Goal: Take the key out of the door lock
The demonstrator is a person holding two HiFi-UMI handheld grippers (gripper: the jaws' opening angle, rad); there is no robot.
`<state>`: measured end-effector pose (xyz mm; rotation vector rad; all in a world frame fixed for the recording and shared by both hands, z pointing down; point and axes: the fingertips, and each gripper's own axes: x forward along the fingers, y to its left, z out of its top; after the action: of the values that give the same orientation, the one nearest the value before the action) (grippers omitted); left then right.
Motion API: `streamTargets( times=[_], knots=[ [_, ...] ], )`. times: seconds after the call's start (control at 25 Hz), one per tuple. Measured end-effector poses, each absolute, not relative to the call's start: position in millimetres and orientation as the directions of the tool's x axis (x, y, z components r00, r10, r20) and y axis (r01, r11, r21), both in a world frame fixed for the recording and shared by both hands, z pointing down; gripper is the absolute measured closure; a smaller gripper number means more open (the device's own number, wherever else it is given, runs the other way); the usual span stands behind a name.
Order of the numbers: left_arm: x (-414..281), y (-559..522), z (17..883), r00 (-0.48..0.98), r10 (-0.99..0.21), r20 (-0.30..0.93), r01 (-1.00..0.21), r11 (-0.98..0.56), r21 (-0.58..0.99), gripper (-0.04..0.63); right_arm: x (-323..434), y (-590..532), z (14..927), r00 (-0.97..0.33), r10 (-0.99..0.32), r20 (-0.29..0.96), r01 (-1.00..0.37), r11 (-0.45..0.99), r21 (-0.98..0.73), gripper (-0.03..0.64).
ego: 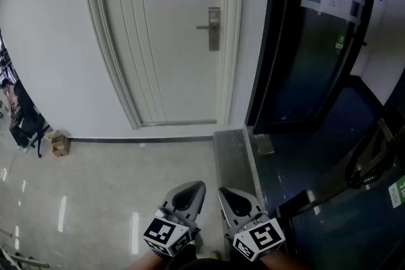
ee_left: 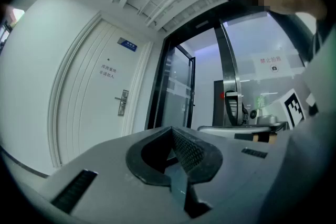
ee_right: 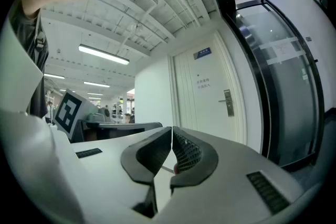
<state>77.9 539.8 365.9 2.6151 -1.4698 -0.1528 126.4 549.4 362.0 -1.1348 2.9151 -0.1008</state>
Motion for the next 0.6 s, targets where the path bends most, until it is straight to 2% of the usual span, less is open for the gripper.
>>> streamTargets(
  times=[0.6],
  knots=[
    [4,369,362,0.582,-0.811,-0.055,-0.798,-0.583,0.15,0.589,53,382,355,-0.667,-0.745,-0.018,-0.744,0.667,-0.036,0.601]
  ],
)
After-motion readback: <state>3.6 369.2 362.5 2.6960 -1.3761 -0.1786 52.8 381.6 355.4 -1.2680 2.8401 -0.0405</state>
